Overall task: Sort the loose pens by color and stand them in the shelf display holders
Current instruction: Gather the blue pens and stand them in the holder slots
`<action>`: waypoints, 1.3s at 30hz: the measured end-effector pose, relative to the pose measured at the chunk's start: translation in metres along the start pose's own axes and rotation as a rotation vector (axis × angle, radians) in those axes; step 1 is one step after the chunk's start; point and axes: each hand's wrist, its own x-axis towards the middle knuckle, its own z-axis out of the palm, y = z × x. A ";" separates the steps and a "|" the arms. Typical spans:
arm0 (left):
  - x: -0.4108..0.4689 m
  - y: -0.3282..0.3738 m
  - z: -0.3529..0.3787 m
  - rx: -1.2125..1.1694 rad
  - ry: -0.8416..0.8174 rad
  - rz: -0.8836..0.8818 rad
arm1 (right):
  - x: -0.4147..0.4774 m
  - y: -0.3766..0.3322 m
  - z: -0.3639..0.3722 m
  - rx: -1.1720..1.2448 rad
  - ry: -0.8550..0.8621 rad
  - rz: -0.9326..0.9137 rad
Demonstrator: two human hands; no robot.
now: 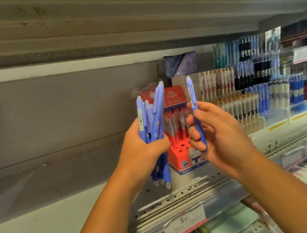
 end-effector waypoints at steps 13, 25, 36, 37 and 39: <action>-0.006 0.008 0.206 -0.226 -0.055 -0.047 | -0.060 -0.095 -0.166 -0.057 0.075 -0.037; 0.018 0.011 0.341 -0.269 0.107 -0.041 | -0.043 -0.152 -0.307 -0.216 0.079 -0.010; 0.098 -0.028 0.366 -0.195 0.194 -0.045 | 0.044 -0.144 -0.357 -0.458 0.147 -0.210; 0.106 -0.032 0.367 -0.180 0.199 -0.041 | 0.054 -0.142 -0.362 -0.462 0.154 -0.238; 0.121 -0.039 0.369 -0.153 0.216 -0.031 | 0.073 -0.140 -0.372 -0.463 0.164 -0.273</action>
